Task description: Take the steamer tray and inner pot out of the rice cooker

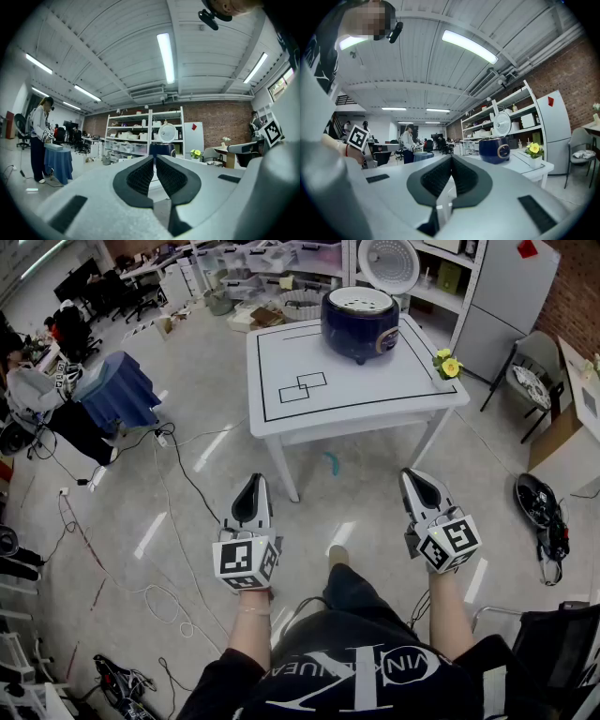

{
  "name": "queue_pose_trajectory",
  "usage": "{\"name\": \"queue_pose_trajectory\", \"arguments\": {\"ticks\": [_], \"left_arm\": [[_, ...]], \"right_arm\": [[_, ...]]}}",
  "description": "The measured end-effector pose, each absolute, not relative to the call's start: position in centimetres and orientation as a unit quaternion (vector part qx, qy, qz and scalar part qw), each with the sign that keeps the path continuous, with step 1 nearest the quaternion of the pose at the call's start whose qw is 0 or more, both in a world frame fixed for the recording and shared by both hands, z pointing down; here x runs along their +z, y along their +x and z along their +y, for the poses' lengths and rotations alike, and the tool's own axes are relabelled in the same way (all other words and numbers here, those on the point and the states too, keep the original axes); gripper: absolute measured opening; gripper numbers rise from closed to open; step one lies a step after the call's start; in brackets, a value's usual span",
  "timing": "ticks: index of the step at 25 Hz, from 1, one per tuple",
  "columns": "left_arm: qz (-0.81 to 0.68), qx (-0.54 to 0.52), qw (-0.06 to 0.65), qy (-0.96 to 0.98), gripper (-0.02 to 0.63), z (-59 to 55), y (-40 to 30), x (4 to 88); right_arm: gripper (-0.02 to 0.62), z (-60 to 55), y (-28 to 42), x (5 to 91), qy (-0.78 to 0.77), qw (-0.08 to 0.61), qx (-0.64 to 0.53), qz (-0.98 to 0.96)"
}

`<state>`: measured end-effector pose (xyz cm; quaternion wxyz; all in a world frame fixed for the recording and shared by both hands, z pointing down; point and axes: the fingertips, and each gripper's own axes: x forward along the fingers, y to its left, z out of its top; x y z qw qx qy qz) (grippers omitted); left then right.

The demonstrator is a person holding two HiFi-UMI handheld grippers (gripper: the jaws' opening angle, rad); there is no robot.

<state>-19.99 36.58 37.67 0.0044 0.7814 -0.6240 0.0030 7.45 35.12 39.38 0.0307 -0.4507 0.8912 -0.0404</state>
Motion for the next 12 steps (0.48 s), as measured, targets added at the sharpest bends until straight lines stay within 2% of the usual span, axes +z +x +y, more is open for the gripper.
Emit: {"name": "queue_pose_trajectory", "arguments": {"ticks": [12], "left_arm": [[-0.627,-0.003,0.01,0.779,0.023,37.8,-20.9,37.7]], "right_arm": [[-0.003,36.2,6.6,39.5,-0.447,0.028,-0.039,0.893]]}}
